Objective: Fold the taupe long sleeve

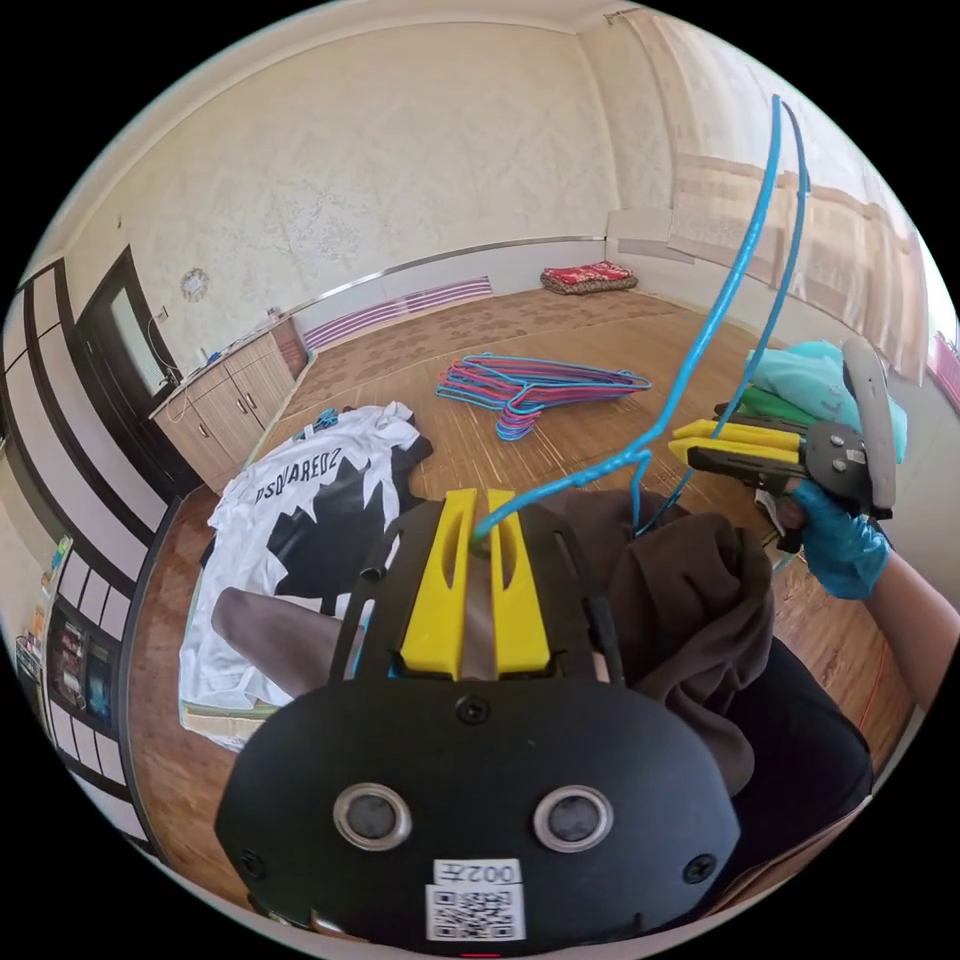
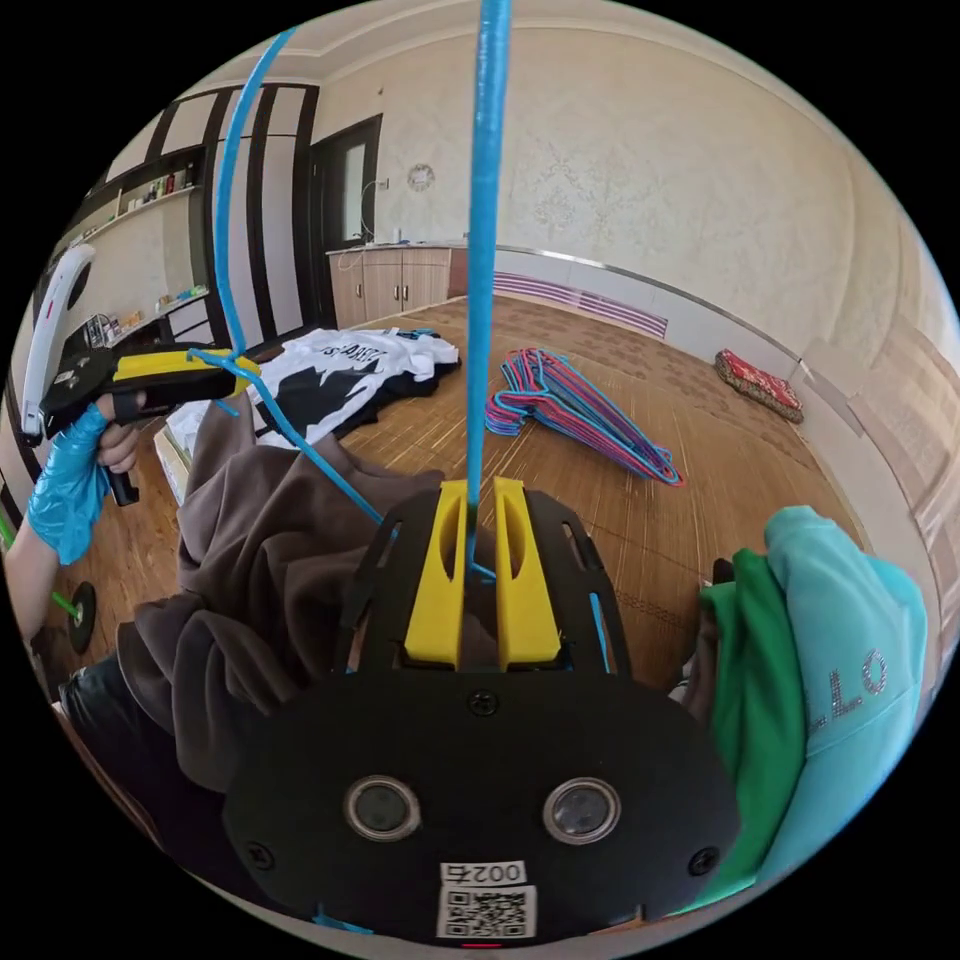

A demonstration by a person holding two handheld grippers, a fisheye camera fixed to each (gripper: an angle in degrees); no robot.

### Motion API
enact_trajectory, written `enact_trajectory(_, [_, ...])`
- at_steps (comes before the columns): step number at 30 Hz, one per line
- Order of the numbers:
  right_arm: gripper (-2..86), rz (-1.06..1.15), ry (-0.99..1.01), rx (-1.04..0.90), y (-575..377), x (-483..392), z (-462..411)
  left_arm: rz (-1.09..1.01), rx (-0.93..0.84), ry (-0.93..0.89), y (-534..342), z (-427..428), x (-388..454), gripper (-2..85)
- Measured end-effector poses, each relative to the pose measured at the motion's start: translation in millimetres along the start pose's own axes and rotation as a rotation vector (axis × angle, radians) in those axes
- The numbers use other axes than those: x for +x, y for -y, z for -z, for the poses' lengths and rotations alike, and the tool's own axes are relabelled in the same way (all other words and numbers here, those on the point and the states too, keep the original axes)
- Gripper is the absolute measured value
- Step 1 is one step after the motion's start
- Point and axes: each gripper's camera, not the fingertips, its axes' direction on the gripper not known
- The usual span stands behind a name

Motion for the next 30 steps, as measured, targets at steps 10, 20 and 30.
enact_trajectory(10, [0.2, -0.099, 0.019, -0.002, 79, 19, -42, 0.039, -0.065, -0.121, 81, -64, -33, -0.7])
enact_trajectory(20, [-0.5, 0.009, -0.214, -0.245, 251, 71, -98, -0.042, -0.128, -0.313, 210, -172, -31, 0.1])
enact_trajectory(30, [-0.8, 0.227, -0.440, -0.421, 337, 96, -226, -0.121, -0.143, -0.198, 287, -267, 12, 2.6])
